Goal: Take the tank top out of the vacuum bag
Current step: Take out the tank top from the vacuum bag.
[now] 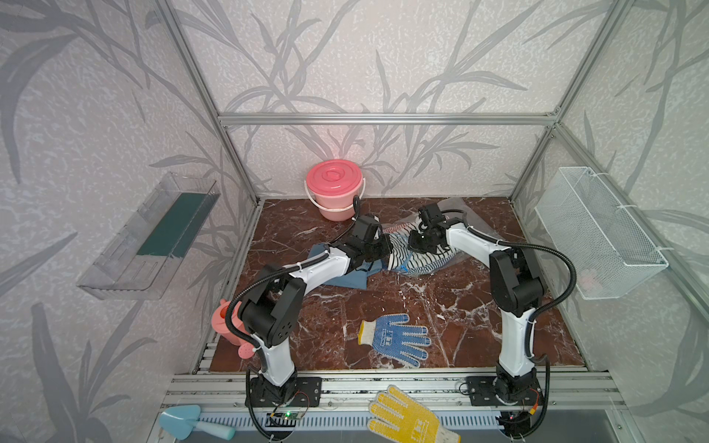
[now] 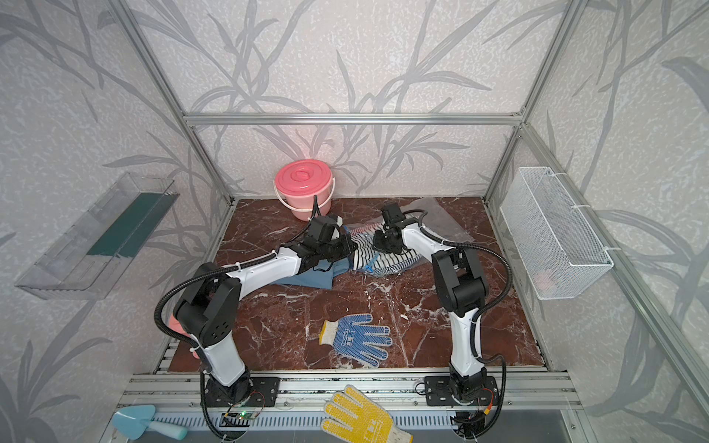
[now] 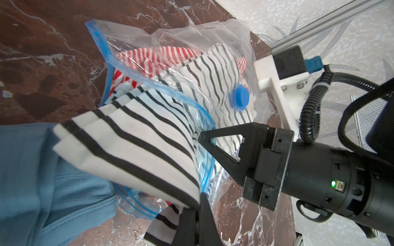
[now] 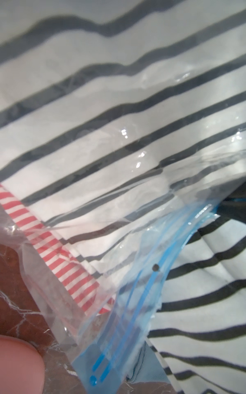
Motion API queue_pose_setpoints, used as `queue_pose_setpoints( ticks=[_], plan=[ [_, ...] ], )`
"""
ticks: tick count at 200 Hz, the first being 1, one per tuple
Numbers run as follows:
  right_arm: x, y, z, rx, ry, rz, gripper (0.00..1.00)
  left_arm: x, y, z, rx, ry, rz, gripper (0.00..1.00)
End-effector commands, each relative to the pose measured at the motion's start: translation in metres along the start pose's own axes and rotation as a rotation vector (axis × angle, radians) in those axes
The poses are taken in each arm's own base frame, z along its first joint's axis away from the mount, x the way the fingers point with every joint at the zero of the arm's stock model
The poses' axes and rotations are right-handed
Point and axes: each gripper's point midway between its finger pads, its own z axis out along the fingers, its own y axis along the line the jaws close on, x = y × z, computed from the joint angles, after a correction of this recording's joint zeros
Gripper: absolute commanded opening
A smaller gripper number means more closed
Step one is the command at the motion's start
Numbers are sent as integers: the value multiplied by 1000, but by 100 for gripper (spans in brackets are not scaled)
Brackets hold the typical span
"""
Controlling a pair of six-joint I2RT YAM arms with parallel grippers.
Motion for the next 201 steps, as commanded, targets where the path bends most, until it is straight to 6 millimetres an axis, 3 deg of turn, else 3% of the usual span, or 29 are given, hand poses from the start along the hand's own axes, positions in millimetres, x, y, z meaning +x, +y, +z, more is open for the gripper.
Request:
queue_pose_setpoints(
  ticks=[1, 201],
  plan=[
    [4, -14, 0, 41, 11, 23, 0, -14, -12, -21, 24, -50, 12, 0],
    [-3, -15, -7, 39, -5, 21, 0, -17, 10, -39, -48, -73, 24, 0]
  ],
)
